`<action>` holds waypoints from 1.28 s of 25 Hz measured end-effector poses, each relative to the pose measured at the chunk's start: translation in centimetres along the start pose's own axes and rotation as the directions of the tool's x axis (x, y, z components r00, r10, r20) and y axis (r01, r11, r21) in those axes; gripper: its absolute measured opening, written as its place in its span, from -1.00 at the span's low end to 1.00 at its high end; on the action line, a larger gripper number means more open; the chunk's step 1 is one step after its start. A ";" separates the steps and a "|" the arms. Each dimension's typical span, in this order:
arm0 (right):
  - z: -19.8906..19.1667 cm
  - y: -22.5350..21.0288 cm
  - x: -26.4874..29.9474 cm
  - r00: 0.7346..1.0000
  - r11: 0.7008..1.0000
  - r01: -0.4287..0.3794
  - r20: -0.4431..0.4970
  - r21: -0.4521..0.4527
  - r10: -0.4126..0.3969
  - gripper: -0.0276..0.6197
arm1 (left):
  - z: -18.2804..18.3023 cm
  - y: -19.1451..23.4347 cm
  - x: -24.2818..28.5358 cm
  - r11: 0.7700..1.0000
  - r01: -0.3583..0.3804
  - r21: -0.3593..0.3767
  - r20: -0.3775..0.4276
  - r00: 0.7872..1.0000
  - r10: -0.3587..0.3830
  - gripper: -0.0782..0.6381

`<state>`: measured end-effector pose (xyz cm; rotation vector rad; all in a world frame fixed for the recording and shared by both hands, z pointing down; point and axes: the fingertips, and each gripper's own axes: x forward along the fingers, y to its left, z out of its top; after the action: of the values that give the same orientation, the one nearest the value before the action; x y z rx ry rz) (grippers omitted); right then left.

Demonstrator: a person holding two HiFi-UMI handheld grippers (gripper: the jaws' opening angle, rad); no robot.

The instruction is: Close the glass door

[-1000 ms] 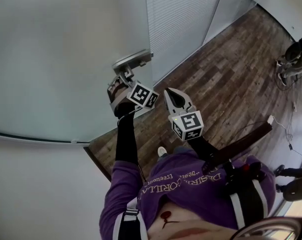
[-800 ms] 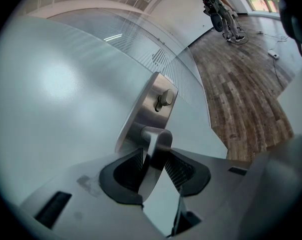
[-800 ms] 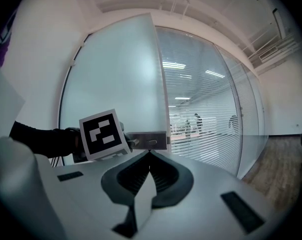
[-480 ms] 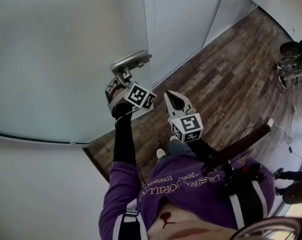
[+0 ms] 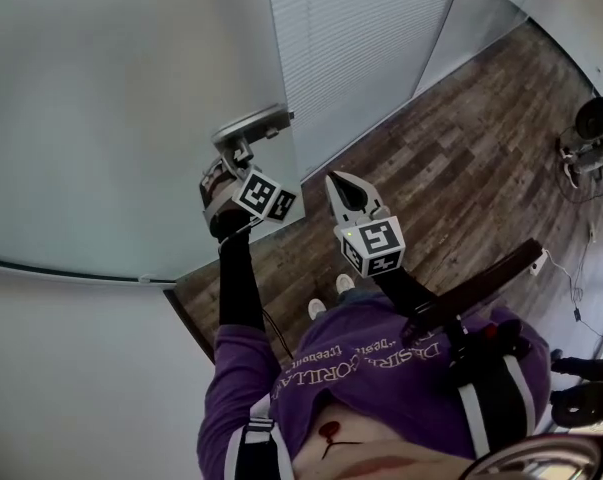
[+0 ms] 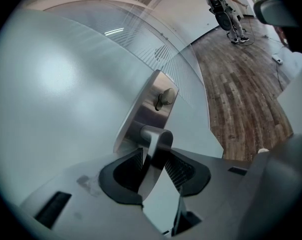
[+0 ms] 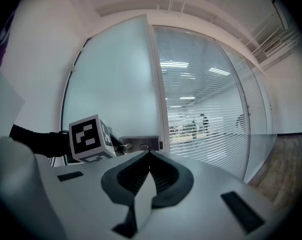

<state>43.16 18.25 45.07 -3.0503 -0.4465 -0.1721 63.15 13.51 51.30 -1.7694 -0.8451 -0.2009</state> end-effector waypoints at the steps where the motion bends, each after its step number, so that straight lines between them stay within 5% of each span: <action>1: 0.0 -0.1 0.1 1.000 1.000 -0.007 0.001 -0.001 0.007 -0.92 | 0.0 0.0 0.1 1.000 -0.001 -0.002 -0.002 1.000 0.001 -0.41; 19: -0.4 -6.5 2.9 1.000 0.999 -0.022 -0.008 0.043 0.022 -0.92 | 0.8 2.0 4.0 0.999 -0.004 -0.037 -0.036 0.999 0.002 -0.41; 32: -1.0 -7.1 6.6 0.999 0.997 -0.034 -0.031 0.075 0.036 -0.92 | 1.6 3.9 7.2 0.999 -0.012 -0.037 -0.072 0.997 0.009 -0.41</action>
<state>47.26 26.83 47.15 -2.9753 -0.3878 -0.1983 70.46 17.62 51.47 -1.7905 -0.7851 -0.2735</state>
